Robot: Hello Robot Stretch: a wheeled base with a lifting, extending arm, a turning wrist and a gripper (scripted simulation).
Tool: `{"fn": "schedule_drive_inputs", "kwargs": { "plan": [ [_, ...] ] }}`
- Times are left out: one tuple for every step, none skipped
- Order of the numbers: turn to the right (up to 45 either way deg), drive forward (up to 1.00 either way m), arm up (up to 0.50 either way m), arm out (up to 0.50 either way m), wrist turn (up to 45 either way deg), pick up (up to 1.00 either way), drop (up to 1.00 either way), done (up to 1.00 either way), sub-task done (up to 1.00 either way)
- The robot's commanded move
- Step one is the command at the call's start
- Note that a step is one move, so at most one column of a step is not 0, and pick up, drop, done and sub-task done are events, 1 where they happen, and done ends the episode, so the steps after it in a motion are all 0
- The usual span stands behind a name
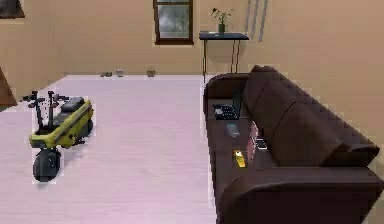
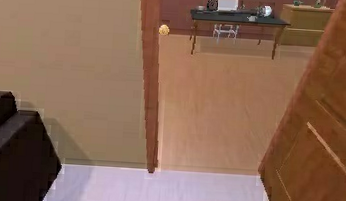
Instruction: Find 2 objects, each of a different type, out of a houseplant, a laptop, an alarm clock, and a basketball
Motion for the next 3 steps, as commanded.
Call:
{"fn": "schedule_drive_inputs", "kwargs": {
  "plan": [
    [-27.0,0.0,0.0,0.0,0.0,0.0,0.0,0.0,0.0],
    [-3.0,0.0,0.0,0.0,0.0,0.0,0.0,0.0,0.0],
    [0.0,0.75,0.0,0.0,0.0,0.0,0.0,0.0,0.0]
  ]
}}
